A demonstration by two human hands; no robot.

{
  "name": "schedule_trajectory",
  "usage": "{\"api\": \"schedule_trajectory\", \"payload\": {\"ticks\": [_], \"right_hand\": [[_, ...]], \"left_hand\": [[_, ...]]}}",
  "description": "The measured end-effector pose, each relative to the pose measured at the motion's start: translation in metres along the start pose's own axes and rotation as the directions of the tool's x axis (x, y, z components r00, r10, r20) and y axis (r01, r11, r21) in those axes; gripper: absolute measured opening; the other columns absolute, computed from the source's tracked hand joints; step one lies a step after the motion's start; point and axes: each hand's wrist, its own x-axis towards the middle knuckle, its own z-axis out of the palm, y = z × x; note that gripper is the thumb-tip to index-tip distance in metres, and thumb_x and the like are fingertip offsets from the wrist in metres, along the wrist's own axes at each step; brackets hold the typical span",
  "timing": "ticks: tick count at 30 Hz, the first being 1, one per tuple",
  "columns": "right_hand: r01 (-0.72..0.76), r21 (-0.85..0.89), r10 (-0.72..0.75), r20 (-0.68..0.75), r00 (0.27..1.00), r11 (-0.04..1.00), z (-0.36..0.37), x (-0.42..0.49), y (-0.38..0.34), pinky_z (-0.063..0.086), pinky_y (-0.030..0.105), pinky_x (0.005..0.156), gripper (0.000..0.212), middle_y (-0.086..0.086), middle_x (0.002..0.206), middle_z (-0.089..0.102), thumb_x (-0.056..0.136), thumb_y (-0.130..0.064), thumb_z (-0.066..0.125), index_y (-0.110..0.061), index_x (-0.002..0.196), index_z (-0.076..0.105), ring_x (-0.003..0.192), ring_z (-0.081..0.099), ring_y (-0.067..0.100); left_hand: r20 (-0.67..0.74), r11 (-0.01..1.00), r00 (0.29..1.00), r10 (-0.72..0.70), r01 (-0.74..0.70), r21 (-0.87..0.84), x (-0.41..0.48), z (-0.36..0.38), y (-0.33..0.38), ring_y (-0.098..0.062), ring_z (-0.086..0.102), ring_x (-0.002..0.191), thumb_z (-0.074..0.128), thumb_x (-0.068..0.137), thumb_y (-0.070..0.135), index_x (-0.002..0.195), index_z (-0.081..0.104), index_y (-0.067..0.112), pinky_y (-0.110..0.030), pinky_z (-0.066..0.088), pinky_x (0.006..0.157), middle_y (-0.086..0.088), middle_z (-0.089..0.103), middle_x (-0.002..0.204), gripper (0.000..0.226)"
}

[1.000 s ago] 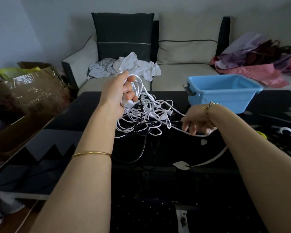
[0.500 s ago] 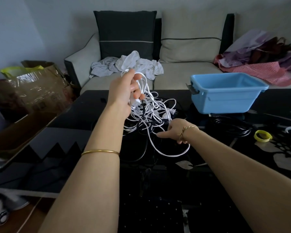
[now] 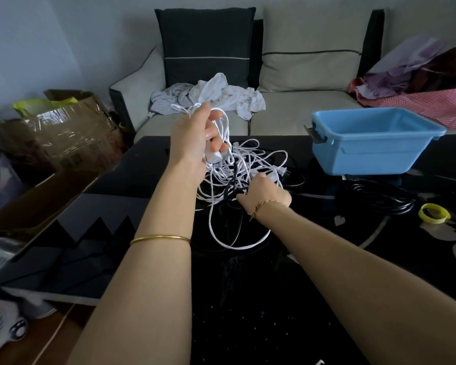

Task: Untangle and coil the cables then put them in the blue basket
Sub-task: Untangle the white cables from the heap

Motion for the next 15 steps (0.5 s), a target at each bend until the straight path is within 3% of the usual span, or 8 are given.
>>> {"api": "schedule_trajectory", "payload": {"ticks": [1, 3, 5, 7, 9, 11, 13, 15], "right_hand": [[0.004, -0.107, -0.007, -0.032, 0.999, 0.994, -0.007, 0.000, 0.000, 0.036, 0.029, 0.067, 0.056, 0.006, 0.113, 0.058, 0.089, -0.046, 0.054, -0.007, 0.127, 0.043, 0.099, 0.059, 0.025], [0.057, -0.208, -0.078, -0.094, 0.993, 0.977, -0.029, -0.002, -0.005, 0.036, 0.030, 0.066, 0.045, 0.007, 0.110, 0.058, 0.093, -0.049, 0.047, -0.010, 0.113, 0.054, 0.095, 0.058, 0.025], [0.174, -0.154, -0.192, -0.111, 0.975, 0.973, -0.044, -0.004, -0.018, 0.037, 0.029, 0.064, 0.034, 0.003, 0.088, 0.056, 0.095, -0.043, 0.042, -0.013, 0.084, 0.053, 0.080, 0.052, 0.024], [0.320, -0.042, -0.320, -0.003, 0.947, 0.947, -0.041, -0.007, -0.036, 0.040, 0.030, 0.065, 0.033, 0.001, 0.076, 0.050, 0.096, -0.030, 0.043, -0.009, 0.071, 0.047, 0.076, 0.050, 0.024], [0.428, 0.047, -0.429, 0.171, 0.887, 0.903, -0.022, -0.007, -0.048, 0.049, 0.033, 0.076, 0.020, 0.007, 0.091, 0.062, 0.093, -0.014, 0.045, -0.007, 0.087, 0.062, 0.086, 0.057, 0.026], [0.453, 0.066, -0.454, 0.252, 0.855, 0.889, -0.003, -0.002, -0.051, 0.048, 0.036, 0.092, 0.030, 0.012, 0.119, 0.060, 0.089, -0.004, 0.046, -0.008, 0.115, 0.062, 0.108, 0.056, 0.028], [0.418, 0.091, -0.427, 0.259, 0.866, 0.904, 0.007, 0.008, -0.051, 0.048, 0.037, 0.095, 0.038, 0.014, 0.125, 0.058, 0.087, 0.000, 0.046, -0.008, 0.122, 0.059, 0.113, 0.055, 0.029], [0.386, 0.121, -0.405, 0.272, 0.873, 0.914, 0.014, 0.016, -0.055, 0.051, 0.036, 0.088, 0.036, 0.016, 0.119, 0.061, 0.085, 0.004, 0.046, -0.003, 0.118, 0.060, 0.106, 0.058, 0.030]], "left_hand": [[-0.006, 1.000, 1.000, 0.001, -0.001, 0.003, 0.001, -0.002, 0.000, -0.009, 0.031, 0.034, 0.043, 0.099, 0.025, 0.078, 0.056, 0.011, -0.021, 0.041, 0.043, 0.009, 0.030, 0.040, 0.029], [-0.027, 1.000, 1.000, 0.012, -0.012, 0.013, 0.002, -0.005, -0.001, -0.009, 0.030, 0.034, 0.043, 0.099, 0.024, 0.077, 0.056, 0.011, -0.021, 0.040, 0.043, 0.009, 0.030, 0.039, 0.029], [-0.049, 0.999, 0.998, 0.035, -0.034, 0.015, 0.005, -0.008, 0.000, -0.010, 0.031, 0.034, 0.043, 0.098, 0.023, 0.075, 0.057, 0.011, -0.021, 0.041, 0.043, 0.008, 0.029, 0.040, 0.030], [-0.055, 0.998, 0.996, 0.066, -0.066, 0.008, 0.005, -0.011, 0.002, -0.011, 0.031, 0.035, 0.044, 0.098, 0.022, 0.074, 0.058, 0.011, -0.022, 0.041, 0.043, 0.007, 0.029, 0.041, 0.030], [-0.054, 0.996, 0.995, 0.087, -0.087, -0.007, 0.004, -0.013, 0.004, -0.011, 0.032, 0.035, 0.044, 0.098, 0.021, 0.074, 0.059, 0.010, -0.023, 0.042, 0.044, 0.007, 0.030, 0.041, 0.030], [-0.060, 0.995, 0.993, 0.097, -0.098, -0.009, 0.003, -0.014, 0.005, -0.011, 0.033, 0.035, 0.044, 0.098, 0.021, 0.075, 0.059, 0.009, -0.023, 0.042, 0.044, 0.006, 0.031, 0.041, 0.030], [-0.057, 0.994, 0.993, 0.107, -0.108, -0.005, 0.003, -0.016, 0.006, -0.010, 0.035, 0.036, 0.044, 0.098, 0.021, 0.076, 0.059, 0.010, -0.024, 0.042, 0.045, 0.006, 0.032, 0.042, 0.030], [-0.051, 0.994, 0.993, 0.104, -0.105, -0.017, 0.004, -0.018, 0.005, -0.010, 0.034, 0.036, 0.044, 0.099, 0.022, 0.074, 0.059, 0.011, -0.025, 0.042, 0.045, 0.006, 0.032, 0.042, 0.031]]}}
